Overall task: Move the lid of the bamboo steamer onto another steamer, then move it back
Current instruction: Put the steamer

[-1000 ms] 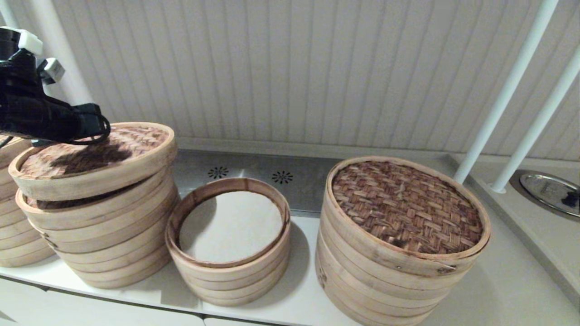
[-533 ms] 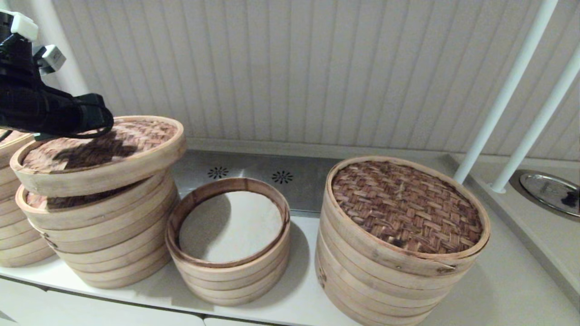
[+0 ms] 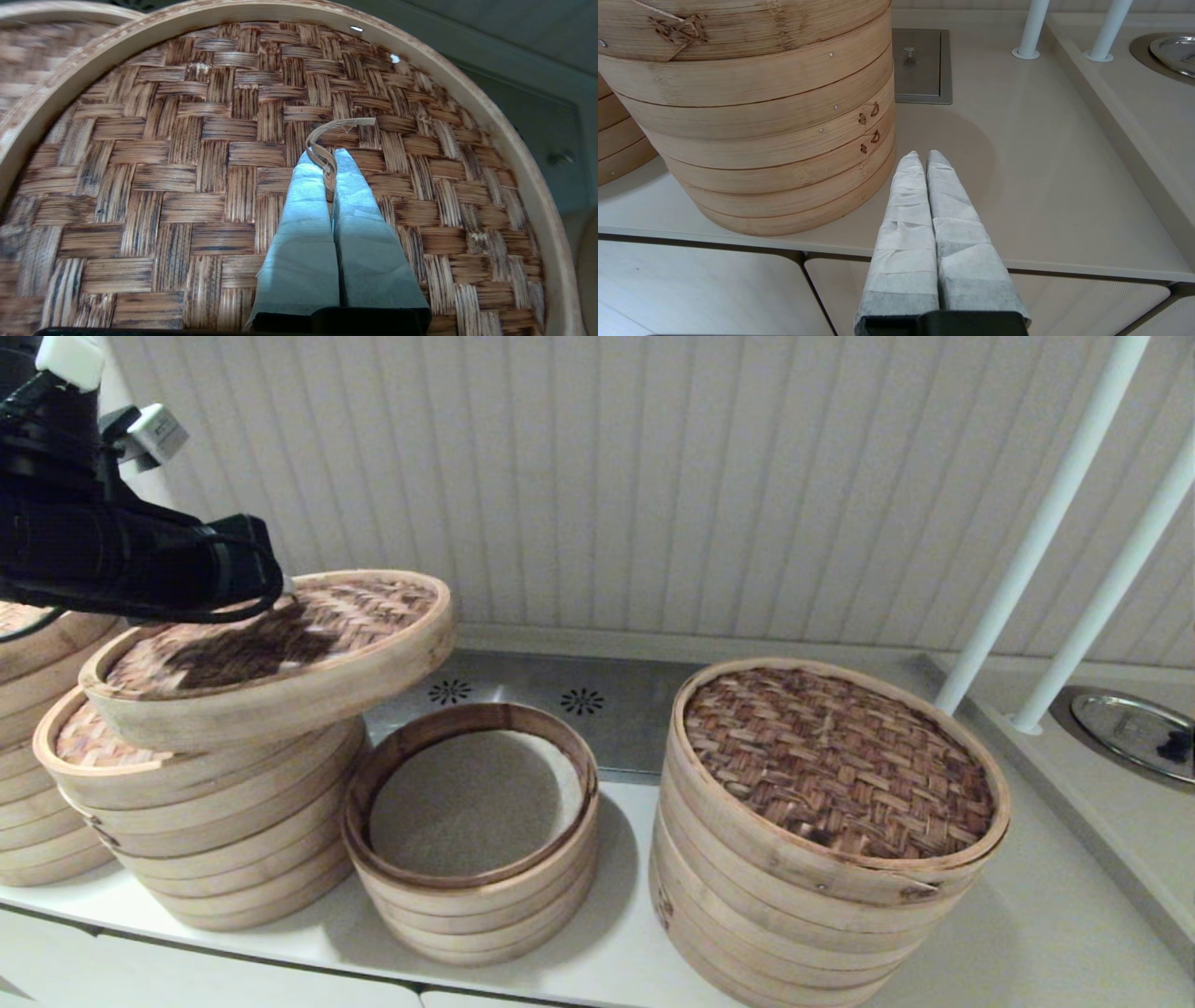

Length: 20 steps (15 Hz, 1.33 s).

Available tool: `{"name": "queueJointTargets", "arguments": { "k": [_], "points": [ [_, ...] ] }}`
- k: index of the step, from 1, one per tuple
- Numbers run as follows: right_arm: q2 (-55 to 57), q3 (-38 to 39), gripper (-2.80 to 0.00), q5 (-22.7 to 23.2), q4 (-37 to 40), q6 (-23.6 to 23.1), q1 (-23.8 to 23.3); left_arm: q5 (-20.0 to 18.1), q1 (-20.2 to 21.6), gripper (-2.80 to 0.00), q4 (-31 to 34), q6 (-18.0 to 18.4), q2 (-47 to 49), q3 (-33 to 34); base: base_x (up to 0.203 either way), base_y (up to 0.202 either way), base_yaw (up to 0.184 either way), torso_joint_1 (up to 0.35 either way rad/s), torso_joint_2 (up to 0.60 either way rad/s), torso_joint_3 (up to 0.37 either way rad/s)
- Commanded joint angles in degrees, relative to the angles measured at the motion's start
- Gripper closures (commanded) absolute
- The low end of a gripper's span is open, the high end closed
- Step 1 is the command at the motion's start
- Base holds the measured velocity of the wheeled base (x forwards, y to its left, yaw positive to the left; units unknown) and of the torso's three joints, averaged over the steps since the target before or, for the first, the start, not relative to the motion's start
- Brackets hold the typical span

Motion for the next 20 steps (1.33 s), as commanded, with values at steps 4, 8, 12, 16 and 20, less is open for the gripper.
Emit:
{"name": "queueJointTargets", "arguments": {
  "k": [4,8,12,16,20],
  "points": [
    [-0.03,0.18,0.0,0.0,-0.02,0.02,0.02,0.03,-7.93,0.0,-3.3,-0.17,-3.32,5.34,0.0,0.0,0.0,0.0,0.0,0.0],
    [-0.03,0.18,0.0,0.0,-0.02,0.02,0.02,0.77,-13.5,0.0,-6.59,-0.06,-3.18,9.75,0.0,0.0,0.0,0.0,0.0,0.0],
    [-0.03,0.18,0.0,0.0,-0.02,0.02,0.02,0.76,-16.65,0.0,-8.8,0.01,-1.68,12.03,0.0,0.0,0.0,0.0,0.0,0.0],
    [-0.03,0.18,0.0,0.0,-0.02,0.02,0.02,0.96,-17.96,0.0,-11.76,0.01,0.7,14.1,0.0,0.0,0.0,0.0,0.0,0.0],
    [-0.03,0.18,0.0,0.0,-0.02,0.02,0.02,1.39,-19.96,0.0,-13.86,0.02,1.81,16.15,0.0,0.0,0.0,0.0,0.0,0.0]
  ]
}}
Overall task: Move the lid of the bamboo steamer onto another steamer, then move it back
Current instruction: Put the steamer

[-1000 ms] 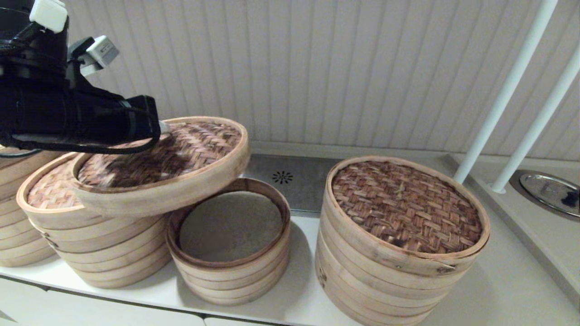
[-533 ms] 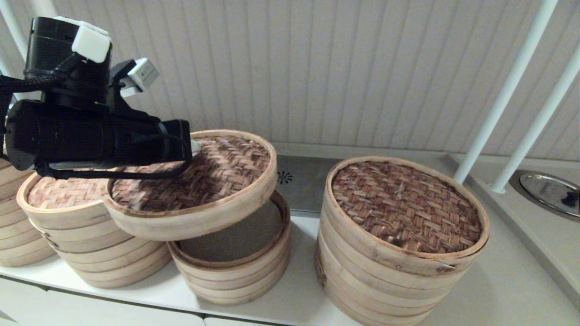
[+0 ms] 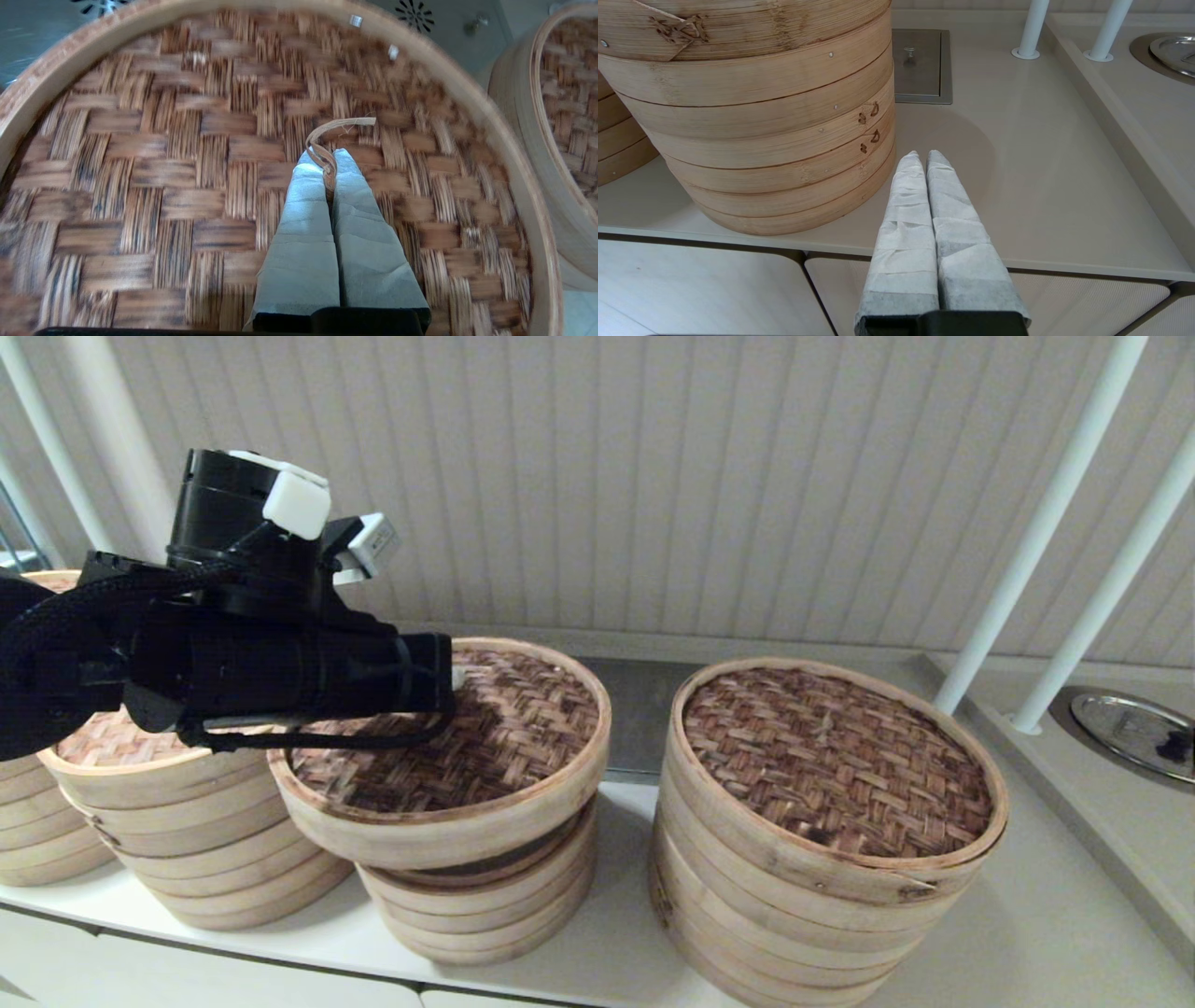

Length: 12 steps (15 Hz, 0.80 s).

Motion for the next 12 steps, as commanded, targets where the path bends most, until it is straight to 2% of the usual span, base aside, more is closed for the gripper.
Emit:
{"name": "queueJointTargets", "arguments": {
  "k": [1,3,12],
  "points": [
    [-0.03,0.18,0.0,0.0,-0.02,0.0,0.02,0.83,-0.28,0.0,-1.33,-0.06,1.53,0.61,0.0,0.0,0.0,0.0,0.0,0.0],
    [-0.03,0.18,0.0,0.0,-0.02,0.0,0.02,2.25,-1.47,0.0,-2.39,-0.04,2.57,0.87,0.0,0.0,0.0,0.0,0.0,0.0],
    [-0.03,0.18,0.0,0.0,-0.02,0.0,0.02,2.25,-1.62,0.0,-2.62,-0.17,3.28,1.41,0.0,0.0,0.0,0.0,0.0,0.0]
  ]
}}
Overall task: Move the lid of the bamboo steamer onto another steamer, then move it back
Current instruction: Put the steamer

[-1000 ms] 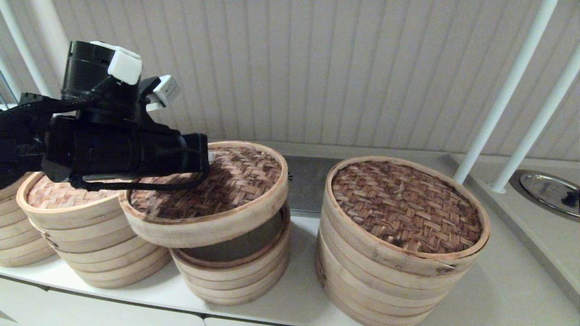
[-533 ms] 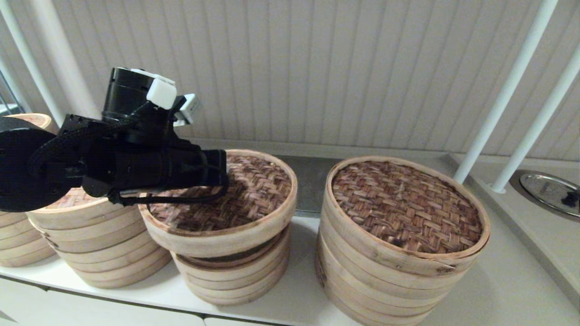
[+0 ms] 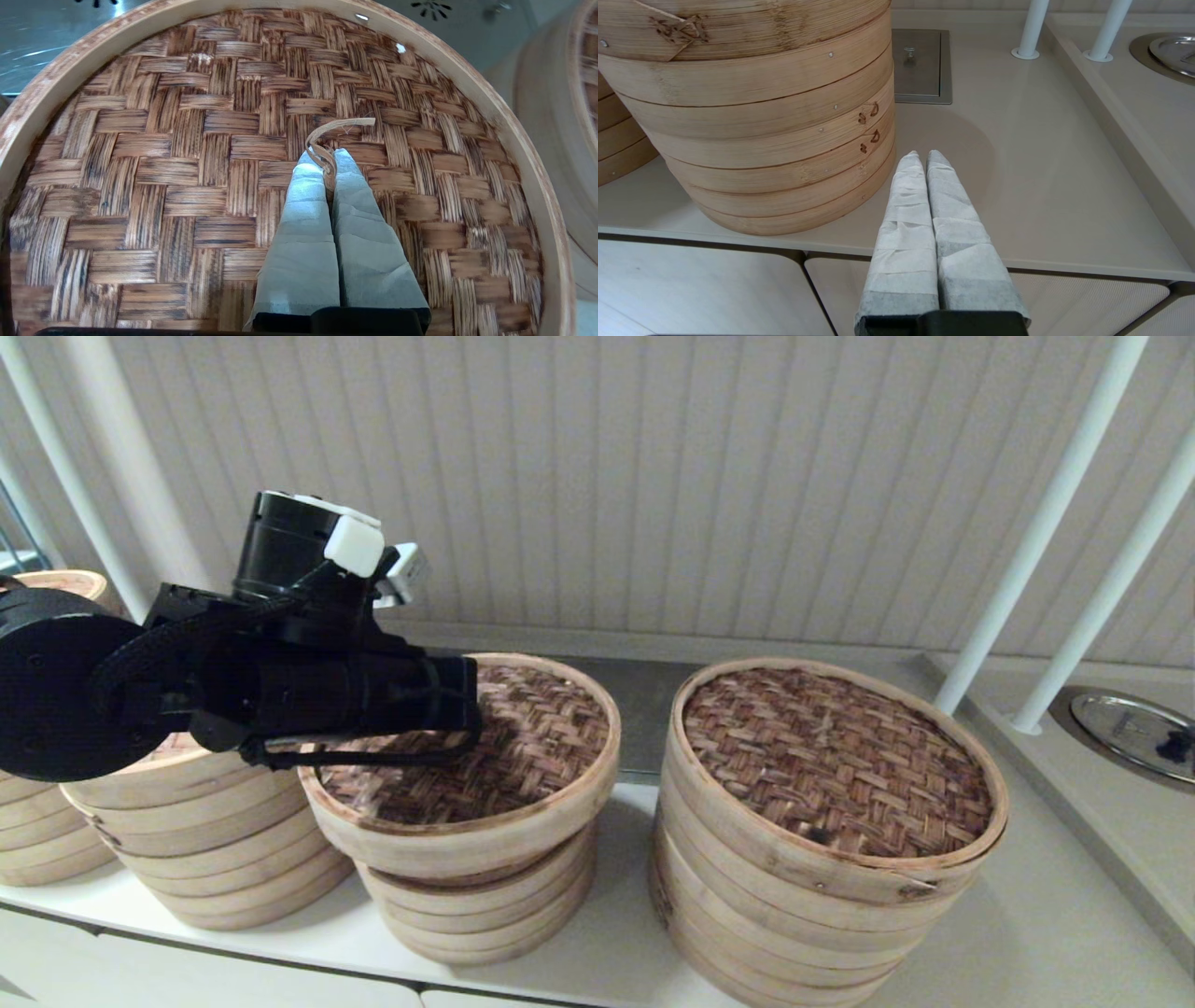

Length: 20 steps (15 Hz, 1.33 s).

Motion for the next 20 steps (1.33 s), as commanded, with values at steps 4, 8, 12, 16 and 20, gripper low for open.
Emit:
{"name": "queueJointTargets", "arguments": {
  "k": [4,8,12,16,20],
  "points": [
    [-0.03,0.11,0.0,0.0,-0.02,0.0,0.02,0.07,0.31,0.0,-1.01,-0.3,2.81,0.15,0.0,0.0,0.0,0.0,0.0,0.0],
    [-0.03,0.18,0.0,0.0,-0.02,0.0,0.02,0.01,1.62,0.0,-2.25,-0.43,4.46,0.01,0.0,0.0,0.0,0.0,0.0,0.0],
    [-0.03,0.18,0.0,0.0,-0.02,0.0,0.02,-0.15,2.96,0.0,-2.29,-0.95,6.19,-0.16,0.0,0.0,0.0,0.0,0.0,0.0],
    [-0.01,0.18,0.0,0.0,-0.02,0.0,0.02,-0.1,3.71,0.0,-4.98,-0.95,6.87,0.63,0.0,0.0,0.0,0.0,0.0,0.0],
    [-0.03,0.18,0.0,0.0,-0.02,0.0,0.02,-0.1,4.25,0.0,-6.56,-0.95,7.81,0.8,0.0,0.0,0.0,0.0,0.0,0.0]
  ]
}}
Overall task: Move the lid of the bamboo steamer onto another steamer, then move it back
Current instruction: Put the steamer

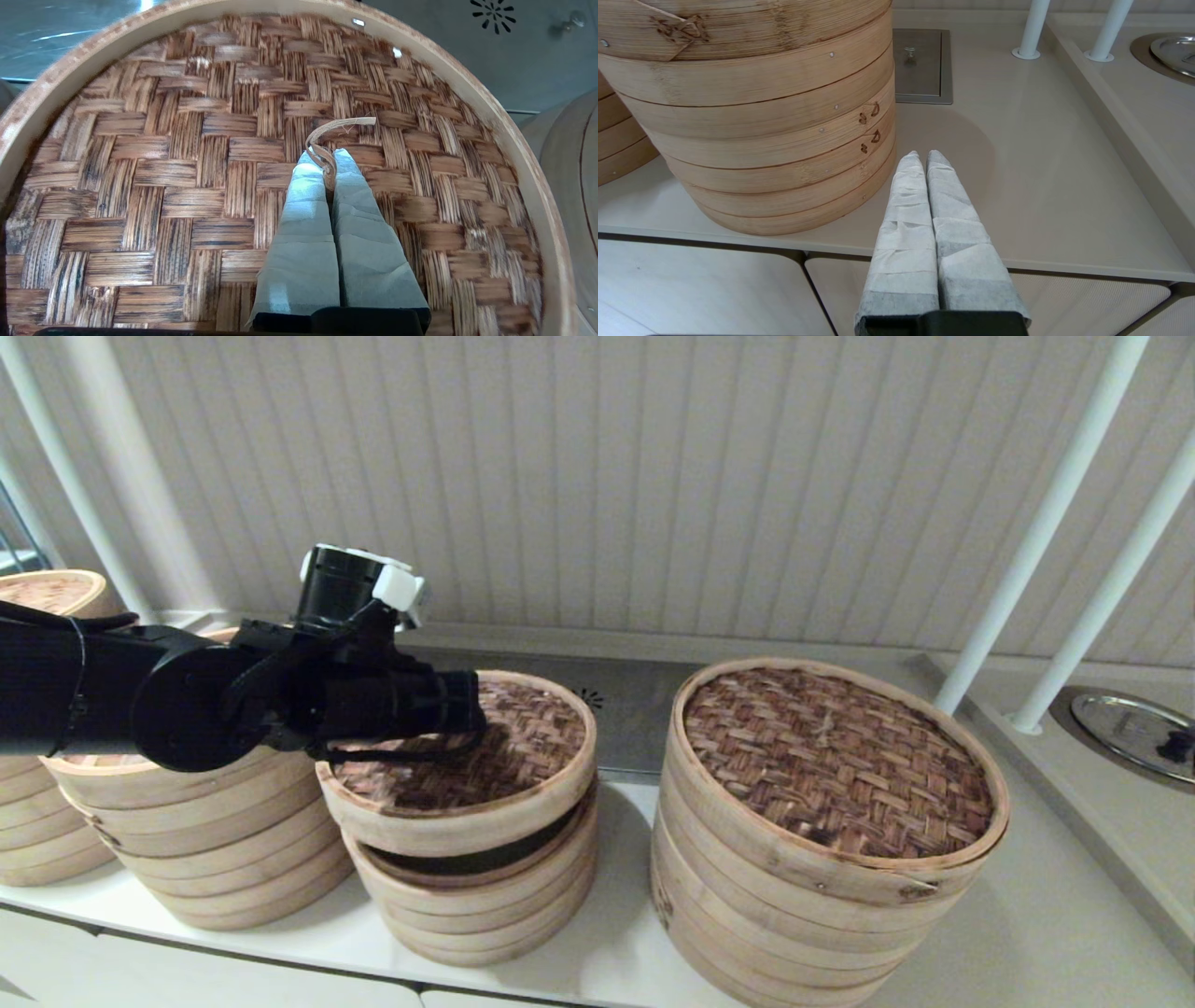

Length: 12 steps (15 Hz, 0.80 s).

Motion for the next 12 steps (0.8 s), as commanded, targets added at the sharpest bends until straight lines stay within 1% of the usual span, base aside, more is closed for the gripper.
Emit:
{"name": "queueJointTargets", "arguments": {
  "k": [1,8,12],
  "points": [
    [-0.03,0.1,0.0,0.0,-0.02,0.0,0.02,0.04,0.05,0.0,-0.05,-0.11,0.36,0.01,0.0,0.0,0.0,0.0,0.0,0.0],
    [-0.03,0.09,0.0,0.0,-0.02,0.0,0.02,0.04,0.4,0.0,-0.41,-0.2,1.85,0.02,0.0,0.0,0.0,0.0,0.0,0.0],
    [-0.03,0.18,0.0,0.0,-0.02,0.0,0.02,0.04,0.31,0.0,-1.81,-0.11,1.94,0.72,0.0,0.0,0.0,0.0,0.0,0.0]
  ]
}}
